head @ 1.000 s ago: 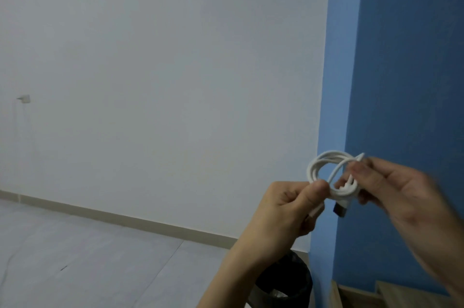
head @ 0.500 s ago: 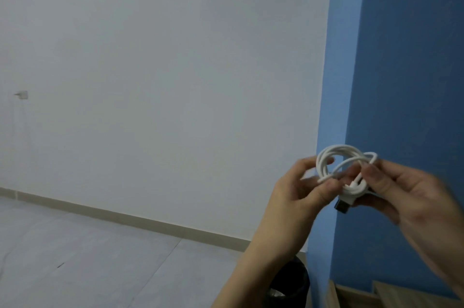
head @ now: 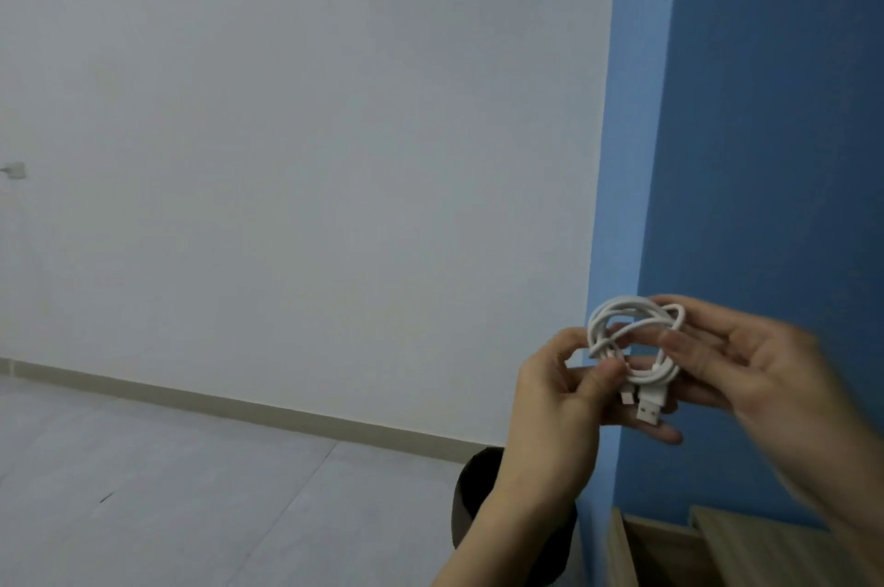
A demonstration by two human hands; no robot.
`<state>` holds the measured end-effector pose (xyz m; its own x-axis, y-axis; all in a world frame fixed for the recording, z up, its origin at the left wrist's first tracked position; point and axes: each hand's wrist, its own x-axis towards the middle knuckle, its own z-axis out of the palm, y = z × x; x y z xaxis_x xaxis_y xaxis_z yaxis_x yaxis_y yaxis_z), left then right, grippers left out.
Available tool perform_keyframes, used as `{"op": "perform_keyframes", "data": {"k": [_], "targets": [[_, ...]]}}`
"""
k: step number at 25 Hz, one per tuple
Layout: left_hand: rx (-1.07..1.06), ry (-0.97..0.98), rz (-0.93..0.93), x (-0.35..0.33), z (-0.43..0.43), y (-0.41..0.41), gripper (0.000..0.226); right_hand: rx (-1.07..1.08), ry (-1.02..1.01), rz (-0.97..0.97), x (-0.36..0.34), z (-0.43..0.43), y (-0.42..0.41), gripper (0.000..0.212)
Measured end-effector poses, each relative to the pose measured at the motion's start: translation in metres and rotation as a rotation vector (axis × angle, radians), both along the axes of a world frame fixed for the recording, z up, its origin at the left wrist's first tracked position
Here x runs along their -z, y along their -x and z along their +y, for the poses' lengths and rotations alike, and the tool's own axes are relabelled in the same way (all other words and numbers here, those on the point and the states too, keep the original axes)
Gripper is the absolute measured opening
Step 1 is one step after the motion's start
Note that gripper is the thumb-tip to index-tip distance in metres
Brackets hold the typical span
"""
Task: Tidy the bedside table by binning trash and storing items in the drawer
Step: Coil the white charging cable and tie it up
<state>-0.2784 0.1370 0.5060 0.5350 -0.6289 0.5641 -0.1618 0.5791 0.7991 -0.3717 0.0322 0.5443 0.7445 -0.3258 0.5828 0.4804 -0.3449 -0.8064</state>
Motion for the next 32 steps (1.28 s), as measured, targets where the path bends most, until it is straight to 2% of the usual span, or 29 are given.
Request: {"op": "perform_keyframes", "data": {"k": [3,6,9,13,15,16,19,22,25,29,32], "targets": [[-0.038,-0.131,0.0,0.018,-0.013,-0.005,0.012,-0.001,-0.171,0.02,0.029,-0.016,-0.007,0.091],[-0.032,-0.238,0.006,0.044,-0.035,-0.01,0.016,0.015,-0.339,0.028,0.061,-0.035,-0.013,0.079],[0.092,-0.319,0.193,0.07,-0.059,-0.01,0.03,0.099,-0.479,0.044,0.097,-0.058,-0.019,0.068],[0.097,-0.402,0.31,0.122,-0.096,-0.012,0.028,0.24,-0.582,0.173,0.156,-0.09,-0.021,0.075],[0.104,-0.501,0.306,0.153,-0.115,-0.015,0.024,0.264,-0.675,0.228,0.192,-0.108,-0.023,0.076],[0.101,-0.559,0.295,0.168,-0.124,-0.017,0.023,0.287,-0.716,0.26,0.211,-0.117,-0.024,0.073],[0.092,-0.727,0.305,0.21,-0.146,-0.026,0.026,0.363,-0.887,0.341,0.265,-0.147,-0.032,0.031],[0.079,-0.902,0.408,0.259,-0.169,-0.042,0.038,0.49,-0.999,0.441,0.323,-0.18,-0.05,0.028],[0.063,-0.932,0.478,0.301,-0.188,-0.053,0.042,0.583,-1.069,0.499,0.373,-0.203,-0.071,0.024],[0.08,-0.878,0.519,0.342,-0.206,-0.054,0.032,0.651,-1.177,0.521,0.428,-0.223,-0.102,0.019],[0.108,-0.826,0.563,0.355,-0.208,-0.056,0.033,0.665,-1.22,0.565,0.455,-0.229,-0.124,0.032]]}}
